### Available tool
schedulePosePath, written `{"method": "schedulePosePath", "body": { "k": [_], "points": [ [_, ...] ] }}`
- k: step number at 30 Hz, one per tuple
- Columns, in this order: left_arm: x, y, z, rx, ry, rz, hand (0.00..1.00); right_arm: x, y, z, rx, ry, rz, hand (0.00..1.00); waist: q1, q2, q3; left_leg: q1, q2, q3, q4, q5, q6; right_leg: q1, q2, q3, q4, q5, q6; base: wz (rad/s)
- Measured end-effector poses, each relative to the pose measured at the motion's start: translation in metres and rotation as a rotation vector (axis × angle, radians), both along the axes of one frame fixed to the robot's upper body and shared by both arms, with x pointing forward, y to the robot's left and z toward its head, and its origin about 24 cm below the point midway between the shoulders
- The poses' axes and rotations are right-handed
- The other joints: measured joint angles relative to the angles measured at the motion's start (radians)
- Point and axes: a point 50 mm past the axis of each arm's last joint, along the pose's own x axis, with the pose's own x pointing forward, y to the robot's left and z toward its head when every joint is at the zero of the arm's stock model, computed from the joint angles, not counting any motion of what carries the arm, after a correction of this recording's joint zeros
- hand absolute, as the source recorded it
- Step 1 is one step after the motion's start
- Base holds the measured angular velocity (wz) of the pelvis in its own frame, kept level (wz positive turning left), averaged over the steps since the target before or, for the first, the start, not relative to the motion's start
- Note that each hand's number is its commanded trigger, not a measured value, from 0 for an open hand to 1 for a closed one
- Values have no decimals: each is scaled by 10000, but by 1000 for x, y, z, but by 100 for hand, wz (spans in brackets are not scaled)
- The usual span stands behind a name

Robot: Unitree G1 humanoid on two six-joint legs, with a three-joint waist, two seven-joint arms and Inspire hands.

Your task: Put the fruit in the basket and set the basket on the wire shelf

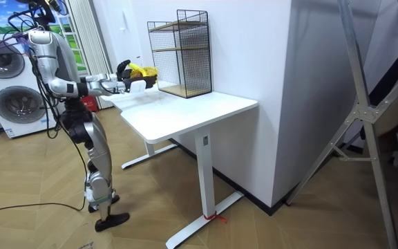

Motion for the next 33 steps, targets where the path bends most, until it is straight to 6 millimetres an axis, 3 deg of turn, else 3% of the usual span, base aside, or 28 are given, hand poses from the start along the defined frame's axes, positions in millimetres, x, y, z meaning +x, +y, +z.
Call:
{"method": "schedulePosePath", "body": {
  "k": [18,21,22,24,26,27,28,30,31,32,33],
  "points": [
    [0,0,11,-67,-555,116,0,2,1,10,420,-445,-83,0,41,-186,-86,-268,67,-42,403,-9,-15,-230,-14,-183,361,-7,-2,1],
    [0,2,10,-86,-550,261,0,2,5,10,606,-436,-69,0,158,-317,-7,-424,117,135,1362,-136,-217,-253,-45,-309,859,-205,-80,-16],
    [0,3,8,-83,-517,341,0,2,6,10,762,-408,-70,0,341,-400,37,-626,133,234,2144,-270,-285,-251,-90,-385,1041,-429,-175,-39],
    [0,4,7,-87,-471,367,0,3,7,12,754,-459,-28,0,377,-323,93,-1293,323,208,3633,-491,-357,-274,-45,-501,1300,-673,-315,-22],
    [0,5,5,-88,-313,386,0,3,6,10,664,-389,14,0,268,-144,161,-2541,549,43,5912,-285,-427,-418,163,-324,1706,-1026,-536,6],
    [0,5,2,-59,-215,389,0,2,7,9,685,-327,26,0,254,-167,190,-2851,548,-51,6322,-246,-472,-447,158,-270,1827,-1077,-563,0],
    [0,6,-3,-61,6,417,0,3,6,9,696,-261,65,0,301,-112,110,-3339,441,-153,5877,-445,-365,-481,155,-241,1879,-1118,-577,-14],
    [0,5,-9,-215,288,390,0,3,4,9,662,-299,18,0,316,-54,45,-3950,267,-172,3929,-252,-470,-533,129,-205,1978,-1223,-543,-22],
    [-1,5,-10,-201,343,392,0,2,4,8,617,-235,66,0,354,-36,-7,-4109,206,-169,2785,543,-442,-578,97,-222,2097,-1409,-428,-39],
    [-2,7,-12,-60,396,443,0,0,5,5,586,-85,208,0,488,-82,-100,-4031,116,-191,2401,1059,-353,-540,39,-149,2200,-1551,-330,-30],
    [-2,8,-12,-50,386,457,0,-1,6,4,613,-34,221,0,486,-165,-185,-3969,58,-185,2304,1152,-286,-537,-2,-164,2187,-1595,-287,-9]
  ]
}}
